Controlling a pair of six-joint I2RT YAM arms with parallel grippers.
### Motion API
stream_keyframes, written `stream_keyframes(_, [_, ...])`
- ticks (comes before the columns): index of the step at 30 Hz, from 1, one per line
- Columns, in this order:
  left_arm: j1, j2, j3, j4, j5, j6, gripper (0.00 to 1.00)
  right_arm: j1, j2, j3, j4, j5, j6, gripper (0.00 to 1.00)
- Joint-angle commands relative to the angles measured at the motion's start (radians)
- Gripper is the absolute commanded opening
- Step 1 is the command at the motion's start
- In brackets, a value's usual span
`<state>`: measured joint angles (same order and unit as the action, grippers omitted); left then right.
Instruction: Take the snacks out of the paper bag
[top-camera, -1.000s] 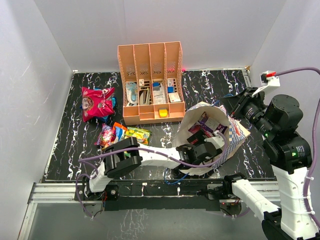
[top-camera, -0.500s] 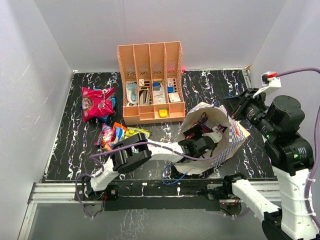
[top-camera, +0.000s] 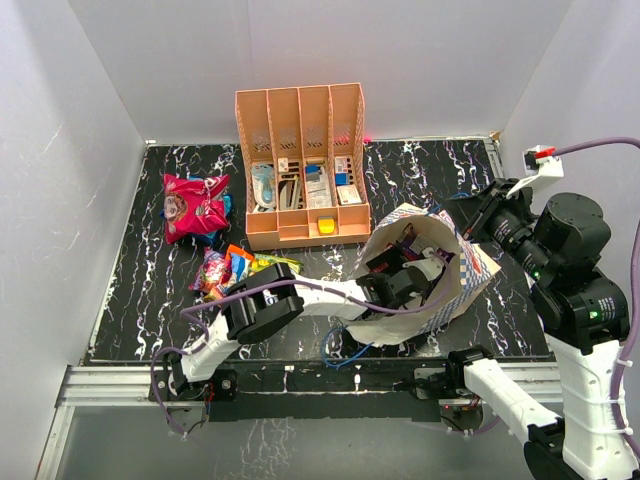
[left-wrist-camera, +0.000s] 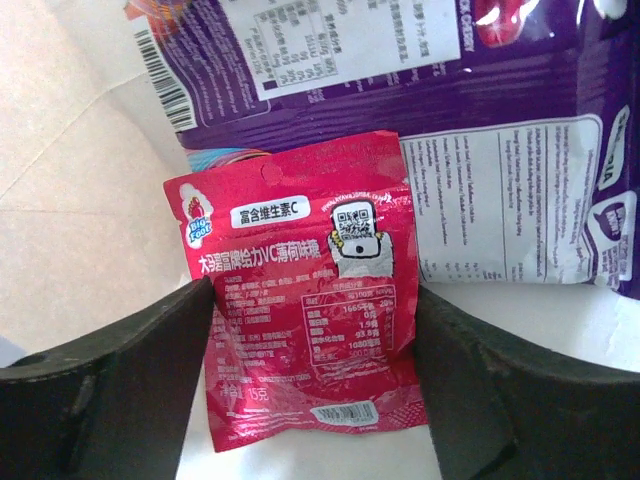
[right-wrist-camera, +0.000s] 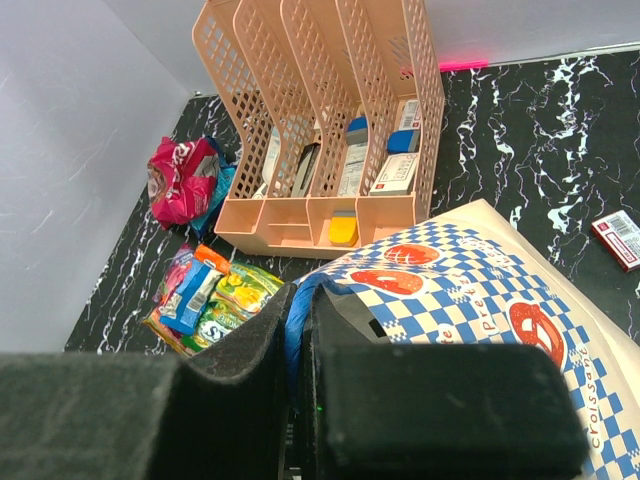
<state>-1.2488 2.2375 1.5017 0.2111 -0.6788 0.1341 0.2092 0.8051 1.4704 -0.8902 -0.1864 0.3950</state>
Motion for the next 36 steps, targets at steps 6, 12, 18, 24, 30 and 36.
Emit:
stream_keyframes(6, [0.039, -0.025, 0.027, -0.129, 0.142, -0.036, 0.38, 0.000, -0.010, 0.058, 0.039, 0.010, 0.000, 0.08])
stream_keyframes(12, [0.039, -0.078, 0.040, -0.169, 0.189, -0.042, 0.22, -0.001, -0.012, 0.048, 0.039, 0.016, -0.005, 0.08])
stream_keyframes(18, [0.039, -0.199, -0.001, -0.201, 0.286, -0.077, 0.12, 0.000, -0.013, 0.047, 0.038, 0.026, -0.018, 0.08])
stream_keyframes(24, [0.038, -0.363, -0.108, -0.196, 0.413, -0.111, 0.05, -0.001, -0.014, 0.042, 0.037, 0.043, -0.029, 0.08])
stream_keyframes(30, [0.038, -0.517, -0.188, -0.215, 0.537, -0.147, 0.02, -0.002, -0.014, 0.036, 0.046, 0.047, -0.029, 0.08])
stream_keyframes(36, [0.038, -0.682, -0.250, -0.235, 0.665, -0.145, 0.01, -0.001, -0.018, 0.026, 0.050, 0.053, -0.029, 0.08])
